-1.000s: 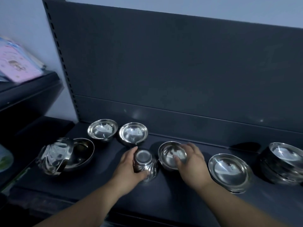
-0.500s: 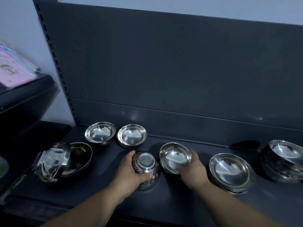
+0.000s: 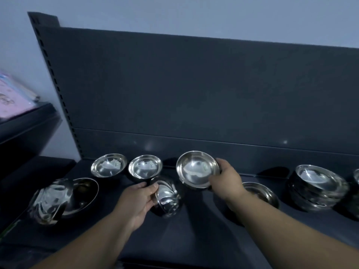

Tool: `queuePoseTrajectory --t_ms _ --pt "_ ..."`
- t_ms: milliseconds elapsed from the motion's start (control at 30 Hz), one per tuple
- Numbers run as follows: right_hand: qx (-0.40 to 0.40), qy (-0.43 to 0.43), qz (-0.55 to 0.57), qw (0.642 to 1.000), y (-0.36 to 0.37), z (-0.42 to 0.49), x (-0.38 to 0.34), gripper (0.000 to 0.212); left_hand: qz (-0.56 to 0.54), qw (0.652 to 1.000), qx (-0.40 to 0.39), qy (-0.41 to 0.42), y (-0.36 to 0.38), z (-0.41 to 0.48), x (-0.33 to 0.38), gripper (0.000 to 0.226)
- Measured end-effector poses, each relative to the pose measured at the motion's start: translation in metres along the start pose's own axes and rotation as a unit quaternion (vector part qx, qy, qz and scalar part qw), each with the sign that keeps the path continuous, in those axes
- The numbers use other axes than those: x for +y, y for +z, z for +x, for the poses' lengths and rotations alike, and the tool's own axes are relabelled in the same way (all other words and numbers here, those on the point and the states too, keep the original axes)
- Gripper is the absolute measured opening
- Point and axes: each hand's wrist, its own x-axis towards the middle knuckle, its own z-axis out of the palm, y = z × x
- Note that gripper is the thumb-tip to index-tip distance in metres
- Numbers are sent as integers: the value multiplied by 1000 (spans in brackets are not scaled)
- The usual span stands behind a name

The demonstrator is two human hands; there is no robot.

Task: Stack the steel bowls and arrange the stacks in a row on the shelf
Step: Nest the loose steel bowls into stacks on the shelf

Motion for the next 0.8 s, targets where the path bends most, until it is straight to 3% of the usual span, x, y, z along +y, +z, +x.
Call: queuePoseTrajectory --t_ms 100,233,367,500,667,733,800 --pt "14 -9 -10 1000 -31 5 3 38 79 995 -35 56 21 -13 1 25" --pt "55 11 38 998 -81 6 16 22 202 963 -61 168 65 -35 -2 25" --pt "69 39 102 992 -127 9 44 22 282 926 -88 237 109 -49 -14 30" --pt "55 60 201 976 -165 6 61 9 441 826 -83 341 142 -53 -32 34" --pt "50 61 251 965 -195 7 77 10 541 711 -130 430 168 -53 -56 30" --pt "38 64 261 962 -198 8 82 9 556 687 -139 446 170 -46 -69 29" --pt "20 64 269 961 -198 9 84 9 550 690 -140 449 168 -41 -79 30"
